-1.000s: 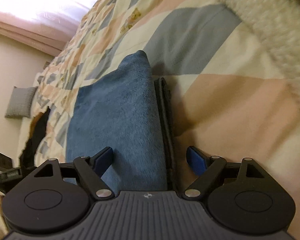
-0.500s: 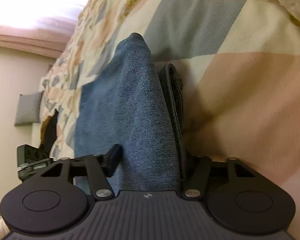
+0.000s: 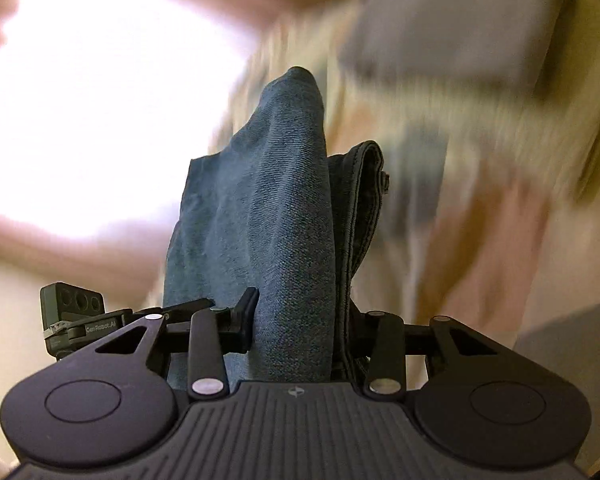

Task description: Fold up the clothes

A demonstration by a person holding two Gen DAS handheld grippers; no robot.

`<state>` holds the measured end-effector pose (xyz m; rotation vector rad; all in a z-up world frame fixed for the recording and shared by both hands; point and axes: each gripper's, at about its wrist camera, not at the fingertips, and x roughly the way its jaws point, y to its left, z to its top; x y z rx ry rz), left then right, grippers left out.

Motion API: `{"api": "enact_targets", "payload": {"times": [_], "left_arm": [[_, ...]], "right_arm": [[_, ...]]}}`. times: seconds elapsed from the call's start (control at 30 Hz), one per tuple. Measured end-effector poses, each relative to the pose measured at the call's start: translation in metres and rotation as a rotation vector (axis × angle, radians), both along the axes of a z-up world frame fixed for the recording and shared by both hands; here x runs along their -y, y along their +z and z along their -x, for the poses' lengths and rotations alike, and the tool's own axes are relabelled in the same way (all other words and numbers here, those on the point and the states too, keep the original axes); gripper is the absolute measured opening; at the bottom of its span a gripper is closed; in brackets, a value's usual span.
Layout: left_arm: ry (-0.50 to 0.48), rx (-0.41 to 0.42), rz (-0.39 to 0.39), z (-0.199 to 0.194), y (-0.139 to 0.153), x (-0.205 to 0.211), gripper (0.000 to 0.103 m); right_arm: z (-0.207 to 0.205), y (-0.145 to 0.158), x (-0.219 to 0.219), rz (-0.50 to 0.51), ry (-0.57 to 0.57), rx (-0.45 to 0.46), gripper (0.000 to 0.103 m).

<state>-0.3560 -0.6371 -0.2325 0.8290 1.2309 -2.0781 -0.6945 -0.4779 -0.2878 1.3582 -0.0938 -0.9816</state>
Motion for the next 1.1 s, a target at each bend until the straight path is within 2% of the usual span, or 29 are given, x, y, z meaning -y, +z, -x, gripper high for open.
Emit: {"api": "enact_targets", "payload": {"times": [0.17,0.3,0.4,0.47,0.6,0.7,0.77,0.83,0.93,1.0,1.07,1.1], "left_arm": [[-0.322,-0.021,0.121,0.102,0.027,0.114,0.047],[-0.472,-0.015,0.125,0.181,0.020,0.189,0.047],[-0.560,0.028,0.119,0.231,0.023,0.212,0.047],[-0.600,0.045,0.109,0.251,0.017,0.223,0.047],[-0.656,0.073,0.101,0.262,0.006,0.230,0.048],[-0.668,0.100,0.092,0.265,-0.013,0.231,0.052],[-0.671,0.101,0.099,0.259,-0.026,0.233,0.058],[-0.650,0.068,0.112,0.251,-0.029,0.234,0.064],[-0.609,0.052,0.121,0.241,-0.029,0.239,0.065],[-0.584,0.044,0.129,0.232,-0.020,0.236,0.059],[-0.562,0.027,0.129,0.226,-0.014,0.235,0.048],[-0.554,0.020,0.129,0.224,-0.011,0.235,0.045]], "right_arm": [[0.039,0.030,0.008,0.087,-0.360,-0.019,0.040],[0.062,0.025,0.030,0.095,-0.584,-0.011,0.040],[0.069,0.013,0.046,0.074,-0.695,0.010,0.040],[0.071,0.002,0.054,0.061,-0.746,0.027,0.040],[0.068,-0.017,0.066,0.033,-0.795,0.052,0.040],[0.069,-0.035,0.073,0.002,-0.797,0.051,0.041],[0.074,-0.046,0.076,-0.023,-0.789,0.065,0.044],[0.080,-0.048,0.080,-0.011,-0.753,0.047,0.048],[0.085,-0.041,0.089,-0.009,-0.679,-0.011,0.057],[0.084,-0.030,0.089,0.007,-0.640,-0.087,0.058],[0.084,-0.018,0.090,0.014,-0.624,-0.109,0.048],[0.084,-0.014,0.089,0.010,-0.622,-0.099,0.046]]}}
